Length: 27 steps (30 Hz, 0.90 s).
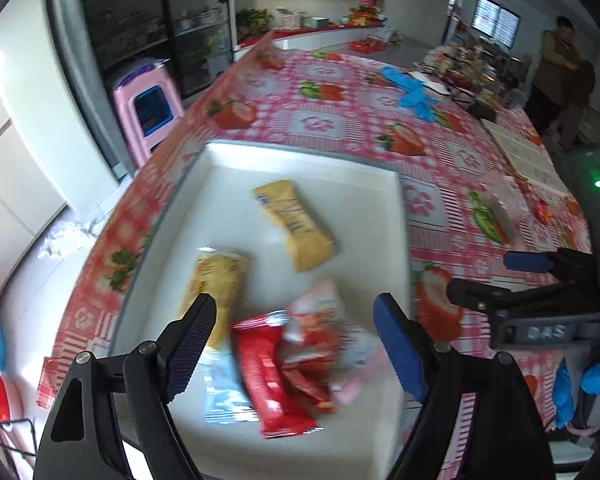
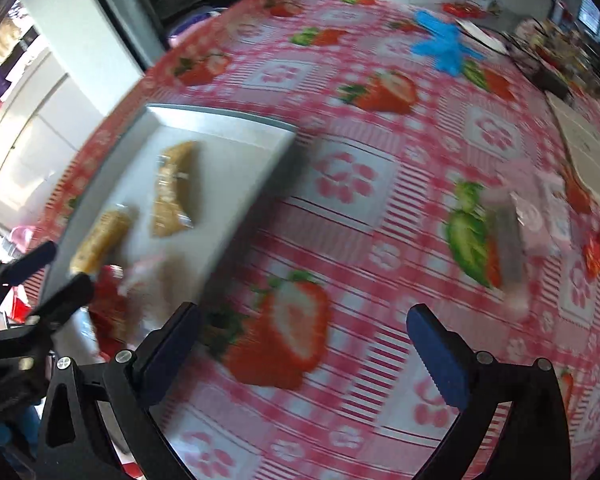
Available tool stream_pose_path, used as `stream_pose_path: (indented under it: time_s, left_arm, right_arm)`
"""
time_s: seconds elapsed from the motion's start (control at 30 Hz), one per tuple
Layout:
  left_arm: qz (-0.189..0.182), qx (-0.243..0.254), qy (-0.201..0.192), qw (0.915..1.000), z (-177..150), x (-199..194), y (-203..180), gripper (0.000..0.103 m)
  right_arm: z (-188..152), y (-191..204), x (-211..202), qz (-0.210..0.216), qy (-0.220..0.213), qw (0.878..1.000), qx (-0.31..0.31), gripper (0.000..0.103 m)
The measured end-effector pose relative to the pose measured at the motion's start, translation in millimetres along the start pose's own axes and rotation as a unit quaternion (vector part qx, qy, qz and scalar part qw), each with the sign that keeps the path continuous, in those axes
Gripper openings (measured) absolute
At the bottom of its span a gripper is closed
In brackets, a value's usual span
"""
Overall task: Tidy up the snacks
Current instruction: 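Move left gripper toward pink packets while right gripper returns over tablecloth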
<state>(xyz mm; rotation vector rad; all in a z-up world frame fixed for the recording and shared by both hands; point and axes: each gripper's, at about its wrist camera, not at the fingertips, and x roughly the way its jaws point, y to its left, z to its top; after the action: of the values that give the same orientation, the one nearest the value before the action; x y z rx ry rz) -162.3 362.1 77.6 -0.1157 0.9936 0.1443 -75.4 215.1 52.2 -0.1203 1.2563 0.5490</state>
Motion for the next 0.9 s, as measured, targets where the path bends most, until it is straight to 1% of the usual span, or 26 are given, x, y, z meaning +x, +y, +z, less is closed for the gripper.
stream_pose_path:
  time_s: [0.1, 0.2, 0.3, 0.37, 0.47, 0.53, 0.6, 0.67, 0.77, 0.83, 0.9]
  left_arm:
    - [-0.016, 0.032, 0.005, 0.9993, 4.2, -1.6, -31.7, 0.084]
    - [-0.036, 0.055, 0.013, 0.9978, 12.3, -2.3, -60.7, 0.084]
    - [-0.049, 0.072, 0.012, 0.9961, 28.9, -7.3, -87.8, 0.084]
    - [-0.062, 0.082, 0.008, 0.9947, 44.0, -10.8, -106.4, 0.084]
    - [-0.078, 0.092, 0.016, 0.9925, 64.3, -3.3, -133.2, 0.084]
    - [-0.089, 0.094, 0.034, 0.991, 73.7, 13.3, -153.1, 0.085]
    - [-0.097, 0.093, 0.062, 0.9891, 77.5, 39.7, -174.4, 0.085]
    - [-0.091, 0.087, 0.086, 0.9883, 77.6, 67.6, -192.2, 0.085]
    - [-0.089, 0.071, 0.123, 0.9859, 75.5, 107.5, -214.1, 0.085]
    - [-0.085, 0.06, 0.135, 0.9854, 75.8, 123.8, -223.3, 0.085]
    - [-0.08, 0.05, 0.139, 0.9859, 76.3, 136.2, -230.6, 0.085]
  right_arm:
    - [-10.9, -42.2, -0.4, -0.012, 0.008, 0.999, 0.041, 0.103]
    - [-19.8, -87.5, -8.8, -0.02, 0.004, 0.996, 0.088, 0.103]
    - [-25.5, -137.3, -22.3, -0.025, -0.005, 0.989, 0.149, 0.103]
    - [-29.4, -176.6, -33.1, -0.022, -0.013, 0.98, 0.196, 0.103]
    - [-32.9, -220.6, -43.7, -0.033, -0.022, 0.969, 0.245, 0.103]
    - [-35.9, -245.3, -46.9, -0.039, -0.024, 0.96, 0.276, 0.103]
    - [-38.5, -266.7, -46.9, -0.038, -0.029, 0.952, 0.301, 0.103]
    - [-37.7, -276.2, -44.4, -0.045, -0.029, 0.952, 0.301, 0.103]
    - [-30.4, -281.6, -38.9, -0.073, -0.031, 0.957, 0.279, 0.103]
    - [-25.4, -284.9, -35.1, -0.07, -0.037, 0.956, 0.282, 0.103]
    - [-20.3, -291.9, -33.1, -0.048, -0.052, 0.95, 0.305, 0.103]
